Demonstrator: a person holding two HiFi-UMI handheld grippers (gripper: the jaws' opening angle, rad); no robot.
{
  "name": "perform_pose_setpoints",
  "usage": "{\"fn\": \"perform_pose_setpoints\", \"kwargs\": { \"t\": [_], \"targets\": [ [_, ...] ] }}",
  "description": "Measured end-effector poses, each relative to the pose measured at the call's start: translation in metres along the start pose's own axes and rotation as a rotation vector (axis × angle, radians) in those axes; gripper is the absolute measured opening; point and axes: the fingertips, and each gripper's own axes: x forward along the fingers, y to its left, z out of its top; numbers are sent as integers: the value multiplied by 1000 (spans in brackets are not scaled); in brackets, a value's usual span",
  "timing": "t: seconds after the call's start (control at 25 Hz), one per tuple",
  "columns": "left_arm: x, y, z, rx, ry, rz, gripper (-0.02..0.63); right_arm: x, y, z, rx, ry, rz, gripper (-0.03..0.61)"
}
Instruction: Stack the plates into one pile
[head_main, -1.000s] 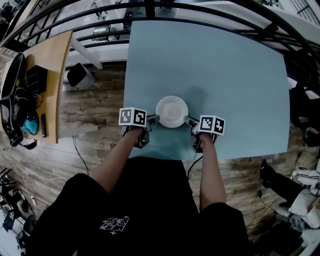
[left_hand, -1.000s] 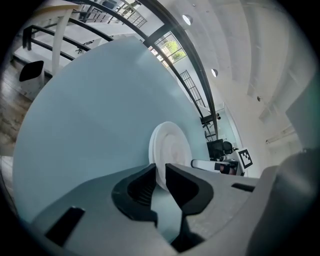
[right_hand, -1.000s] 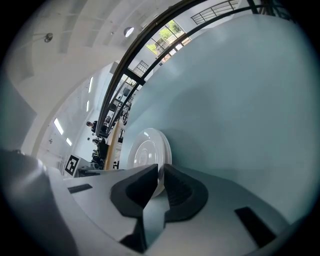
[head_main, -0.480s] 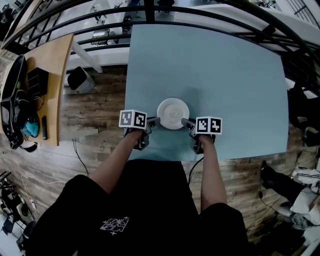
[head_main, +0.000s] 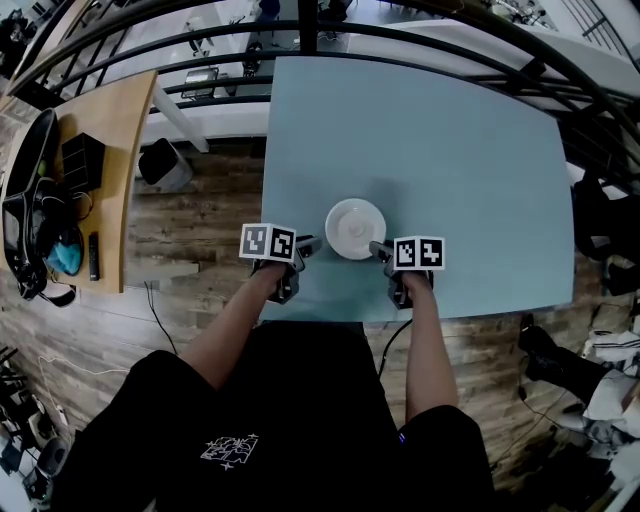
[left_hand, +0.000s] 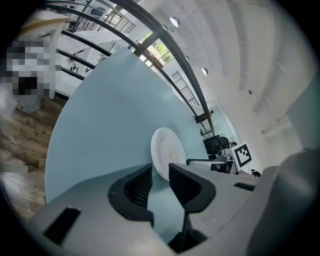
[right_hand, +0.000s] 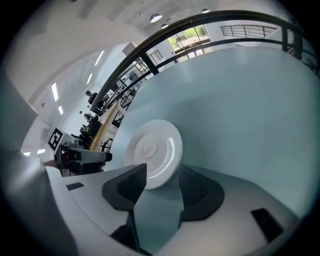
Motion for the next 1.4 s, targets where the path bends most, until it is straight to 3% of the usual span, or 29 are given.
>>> {"fn": "perform_pose_setpoints", "kwargs": {
  "t": [0.2,0.28,0.36,0.52,0.72,1.04,1.24,1.4],
  "targets": [
    [-15,1,1,45,-20,2,87,-9,6,4,-9,-60,-39,184],
    [-24,0,4,77,-40,7,86,-21,11,7,12,-125,-43,126],
    [-33,-2,9,121,-67,21,43,-35,19,10,34,-197,-35,46],
    [-57,-7,23,204,-129,41,14,-65,41,20,57,-353,-14,7],
    [-94,-20,55,282,-280,84,11,-114,66,43,4,-569,-15,6],
    [-153,-86,113,503,-525,109,8,-219,97,112,-145,-885,-68,6],
    [-187,-145,150,613,-686,116,8,-283,107,147,-250,-1025,-119,6],
    [-205,-189,164,690,-770,115,8,-312,112,161,-313,-1076,-144,5]
  ]
}}
